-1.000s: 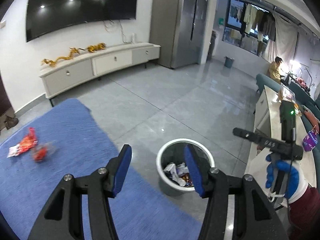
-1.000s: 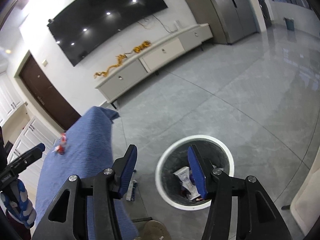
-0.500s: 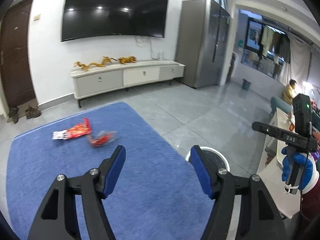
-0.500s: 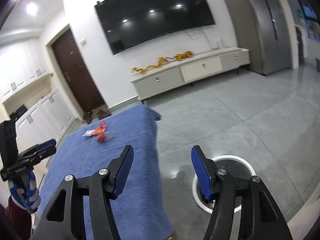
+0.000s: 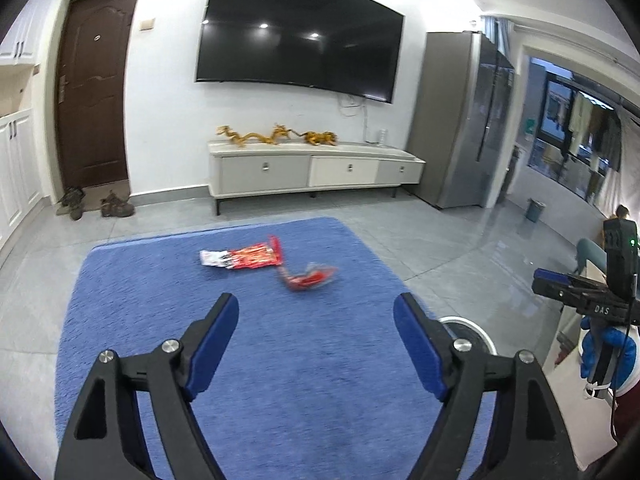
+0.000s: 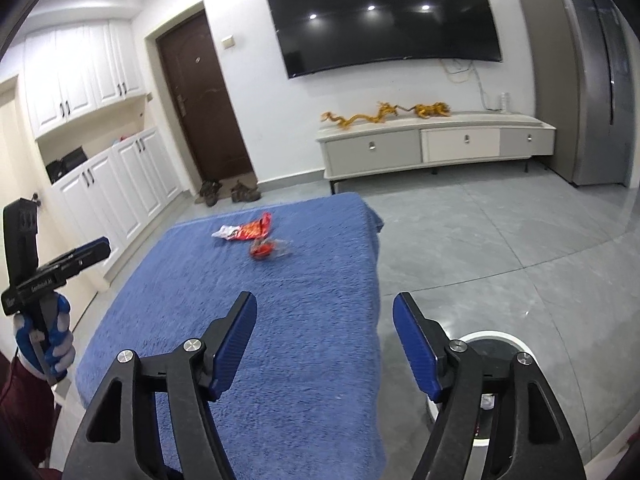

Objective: Collect trash

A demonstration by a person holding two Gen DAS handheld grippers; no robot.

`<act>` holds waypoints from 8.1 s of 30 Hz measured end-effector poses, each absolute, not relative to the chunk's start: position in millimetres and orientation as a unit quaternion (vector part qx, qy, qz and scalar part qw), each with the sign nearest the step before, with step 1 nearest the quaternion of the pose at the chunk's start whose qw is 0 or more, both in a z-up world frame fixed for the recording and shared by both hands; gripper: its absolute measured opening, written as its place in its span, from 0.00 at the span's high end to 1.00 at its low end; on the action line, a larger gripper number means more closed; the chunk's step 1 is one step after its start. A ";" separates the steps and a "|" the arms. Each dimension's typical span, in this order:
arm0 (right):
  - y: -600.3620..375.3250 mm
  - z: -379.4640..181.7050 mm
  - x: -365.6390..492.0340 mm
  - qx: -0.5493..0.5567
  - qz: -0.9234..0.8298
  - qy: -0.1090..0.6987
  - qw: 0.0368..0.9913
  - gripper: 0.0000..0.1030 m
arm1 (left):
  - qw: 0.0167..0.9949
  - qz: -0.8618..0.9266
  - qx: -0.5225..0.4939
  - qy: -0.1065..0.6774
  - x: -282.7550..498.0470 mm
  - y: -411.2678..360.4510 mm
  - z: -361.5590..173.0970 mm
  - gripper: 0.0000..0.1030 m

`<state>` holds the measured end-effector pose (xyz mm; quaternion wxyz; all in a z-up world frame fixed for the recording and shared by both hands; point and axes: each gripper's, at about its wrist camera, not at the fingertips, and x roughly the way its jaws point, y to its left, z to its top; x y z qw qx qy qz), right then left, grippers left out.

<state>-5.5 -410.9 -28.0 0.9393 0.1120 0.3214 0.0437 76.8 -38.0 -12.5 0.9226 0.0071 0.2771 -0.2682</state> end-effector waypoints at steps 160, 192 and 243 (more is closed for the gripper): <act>-620.1 -215.4 -10.9 0.218 -0.182 0.385 0.878 0.88 | 0.807 -0.383 0.151 0.423 101.9 -479.0 -144.4 0.96; -558.6 -140.3 -13.0 0.166 -0.183 0.348 0.904 0.39 | 0.899 -0.310 0.073 0.301 78.1 -282.9 -38.0 0.50; -318.2 -25.8 8.9 0.021 -0.118 0.189 0.975 0.00 | 0.989 -0.054 -0.003 0.139 18.7 -47.2 -5.5 0.00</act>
